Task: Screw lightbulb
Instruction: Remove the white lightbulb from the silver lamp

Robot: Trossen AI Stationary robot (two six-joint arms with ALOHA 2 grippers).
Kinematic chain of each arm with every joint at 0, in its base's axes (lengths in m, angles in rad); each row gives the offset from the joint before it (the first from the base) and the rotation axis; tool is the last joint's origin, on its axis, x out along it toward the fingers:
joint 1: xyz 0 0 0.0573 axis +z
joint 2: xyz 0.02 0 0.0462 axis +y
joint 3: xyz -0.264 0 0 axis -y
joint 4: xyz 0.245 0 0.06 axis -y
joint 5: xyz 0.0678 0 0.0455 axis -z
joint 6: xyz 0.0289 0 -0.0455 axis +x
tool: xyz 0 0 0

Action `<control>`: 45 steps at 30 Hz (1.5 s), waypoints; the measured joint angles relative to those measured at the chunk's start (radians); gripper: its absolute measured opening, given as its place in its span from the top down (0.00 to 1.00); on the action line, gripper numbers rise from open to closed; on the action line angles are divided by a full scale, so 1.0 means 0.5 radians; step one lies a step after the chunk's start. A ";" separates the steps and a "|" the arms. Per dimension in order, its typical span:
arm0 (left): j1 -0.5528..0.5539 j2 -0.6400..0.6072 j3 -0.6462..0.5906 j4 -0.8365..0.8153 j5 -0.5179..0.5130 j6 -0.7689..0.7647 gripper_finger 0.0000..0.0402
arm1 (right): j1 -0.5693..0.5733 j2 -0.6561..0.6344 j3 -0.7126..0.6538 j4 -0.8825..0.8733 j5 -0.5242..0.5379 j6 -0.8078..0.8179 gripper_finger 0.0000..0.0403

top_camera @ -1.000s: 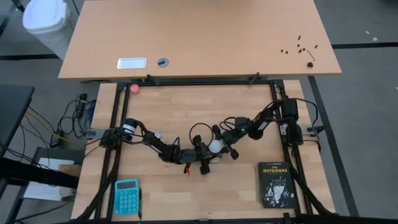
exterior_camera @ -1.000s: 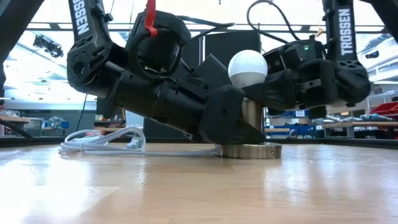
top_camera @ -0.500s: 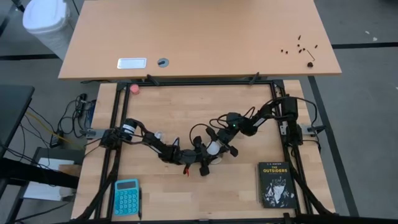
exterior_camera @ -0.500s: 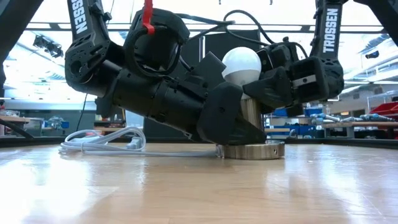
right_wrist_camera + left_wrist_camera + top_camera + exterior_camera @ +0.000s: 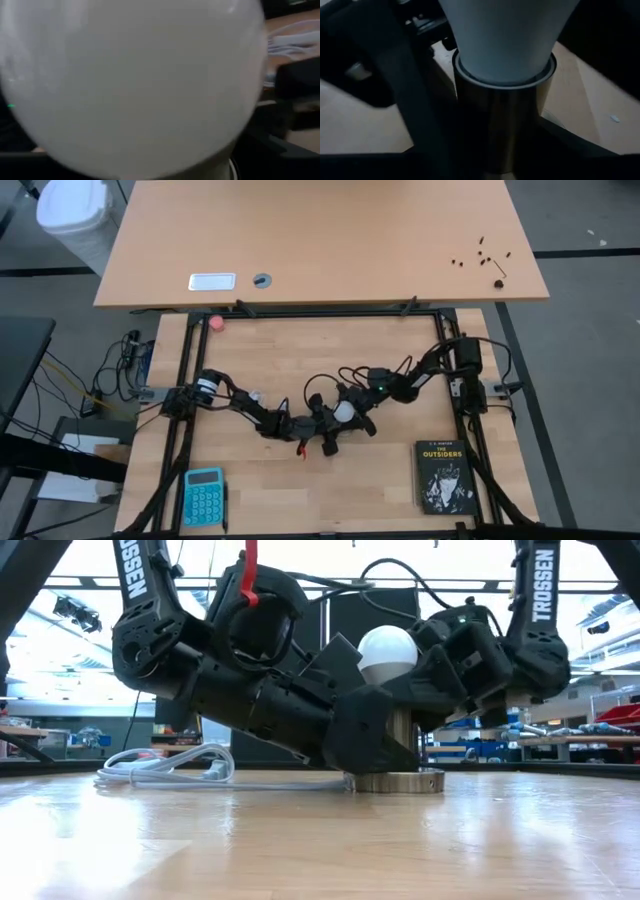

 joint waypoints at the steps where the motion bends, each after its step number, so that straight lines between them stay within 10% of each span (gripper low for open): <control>1: 0.001 0.000 0.000 -0.001 0.000 0.000 0.51 | 0.011 -0.015 -0.032 0.013 0.064 -0.016 0.32; 21: -0.009 0.000 0.002 0.003 0.038 0.004 0.51 | 0.574 -0.751 -0.896 0.083 1.607 -0.058 0.39; 31: -0.007 0.000 0.002 0.003 0.036 0.000 0.51 | 1.061 -0.710 -0.645 -0.158 2.494 -0.021 0.39; 45: -0.007 0.000 0.003 0.006 0.012 -0.008 0.51 | 1.063 -0.562 -0.215 -0.587 2.667 -0.062 0.39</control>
